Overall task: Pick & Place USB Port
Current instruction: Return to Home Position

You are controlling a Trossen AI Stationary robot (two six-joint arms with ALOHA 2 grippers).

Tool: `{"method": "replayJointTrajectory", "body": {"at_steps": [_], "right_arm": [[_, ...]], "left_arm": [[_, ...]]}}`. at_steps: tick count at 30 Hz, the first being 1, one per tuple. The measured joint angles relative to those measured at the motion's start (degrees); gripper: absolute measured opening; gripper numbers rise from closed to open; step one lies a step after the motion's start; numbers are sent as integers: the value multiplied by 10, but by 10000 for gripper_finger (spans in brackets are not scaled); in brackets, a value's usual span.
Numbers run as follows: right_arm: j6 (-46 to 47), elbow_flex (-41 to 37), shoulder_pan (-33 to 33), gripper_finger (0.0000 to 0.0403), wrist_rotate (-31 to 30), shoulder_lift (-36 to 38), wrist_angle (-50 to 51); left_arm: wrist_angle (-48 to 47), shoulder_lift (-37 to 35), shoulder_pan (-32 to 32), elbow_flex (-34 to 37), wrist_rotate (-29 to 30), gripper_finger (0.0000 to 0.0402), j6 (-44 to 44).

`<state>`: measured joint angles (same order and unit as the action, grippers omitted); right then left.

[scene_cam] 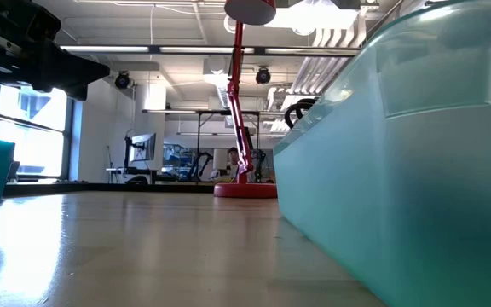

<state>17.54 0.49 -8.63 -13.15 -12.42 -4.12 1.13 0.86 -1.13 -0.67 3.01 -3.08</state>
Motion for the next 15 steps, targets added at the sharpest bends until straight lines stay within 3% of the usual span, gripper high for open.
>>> {"method": "replayJointTrajectory", "body": {"at_steps": [15], "right_arm": [[0,0,0,1,0,0,0]], "left_arm": [[0,0,0,0,0,1,0]]}}
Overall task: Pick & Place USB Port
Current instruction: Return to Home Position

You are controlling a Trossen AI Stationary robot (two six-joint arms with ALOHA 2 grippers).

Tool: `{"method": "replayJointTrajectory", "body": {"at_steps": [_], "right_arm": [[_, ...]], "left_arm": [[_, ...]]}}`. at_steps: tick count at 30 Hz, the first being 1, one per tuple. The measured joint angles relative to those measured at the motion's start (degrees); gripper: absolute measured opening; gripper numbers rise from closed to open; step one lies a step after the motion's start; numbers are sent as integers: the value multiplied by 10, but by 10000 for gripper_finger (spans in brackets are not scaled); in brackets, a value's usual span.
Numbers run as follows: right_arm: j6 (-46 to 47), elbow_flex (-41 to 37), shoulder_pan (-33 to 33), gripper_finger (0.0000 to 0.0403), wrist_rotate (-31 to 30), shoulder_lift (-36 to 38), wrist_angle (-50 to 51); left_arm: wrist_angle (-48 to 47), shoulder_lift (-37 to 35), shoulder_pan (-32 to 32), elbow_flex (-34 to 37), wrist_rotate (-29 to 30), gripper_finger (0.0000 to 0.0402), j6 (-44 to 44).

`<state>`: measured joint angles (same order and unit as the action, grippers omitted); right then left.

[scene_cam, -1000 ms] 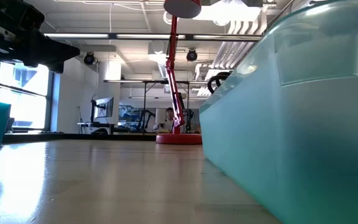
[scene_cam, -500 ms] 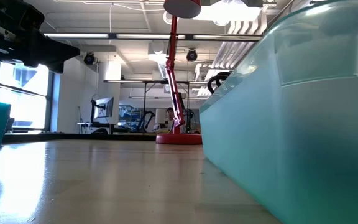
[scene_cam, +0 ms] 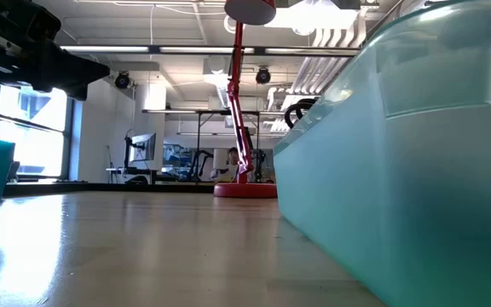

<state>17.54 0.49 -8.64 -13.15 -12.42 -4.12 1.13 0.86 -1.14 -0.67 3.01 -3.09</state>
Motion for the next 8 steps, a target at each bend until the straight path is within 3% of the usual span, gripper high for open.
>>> {"method": "replayJointTrajectory", "body": {"at_steps": [8], "right_arm": [[0,0,0,4,0,0,0]], "left_arm": [[0,0,0,0,0,1,0]]}}
